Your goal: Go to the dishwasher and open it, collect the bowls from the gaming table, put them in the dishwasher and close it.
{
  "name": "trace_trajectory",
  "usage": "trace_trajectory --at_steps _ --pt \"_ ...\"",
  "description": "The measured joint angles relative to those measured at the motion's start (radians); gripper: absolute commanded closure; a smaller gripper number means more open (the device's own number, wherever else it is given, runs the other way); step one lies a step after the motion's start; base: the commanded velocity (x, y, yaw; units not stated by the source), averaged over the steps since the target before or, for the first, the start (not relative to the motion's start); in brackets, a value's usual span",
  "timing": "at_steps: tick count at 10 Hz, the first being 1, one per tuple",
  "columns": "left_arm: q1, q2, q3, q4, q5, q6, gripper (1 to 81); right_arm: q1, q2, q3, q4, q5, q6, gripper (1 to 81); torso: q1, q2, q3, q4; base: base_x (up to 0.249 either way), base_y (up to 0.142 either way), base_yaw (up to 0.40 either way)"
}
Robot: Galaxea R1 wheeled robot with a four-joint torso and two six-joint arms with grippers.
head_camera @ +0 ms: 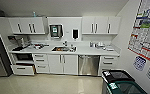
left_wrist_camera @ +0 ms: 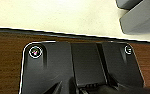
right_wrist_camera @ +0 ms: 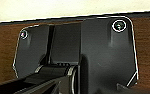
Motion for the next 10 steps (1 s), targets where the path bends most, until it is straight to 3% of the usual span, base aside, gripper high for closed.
trace_trajectory --at_steps 10 --pt "0.001 0.002 0.000 0.000 0.000 0.000 1.0 -0.001 -0.006 0.000 0.000 0.000 0.000 1.0 0.000 0.000 0.000 0.000 0.118 0.056 0.000"
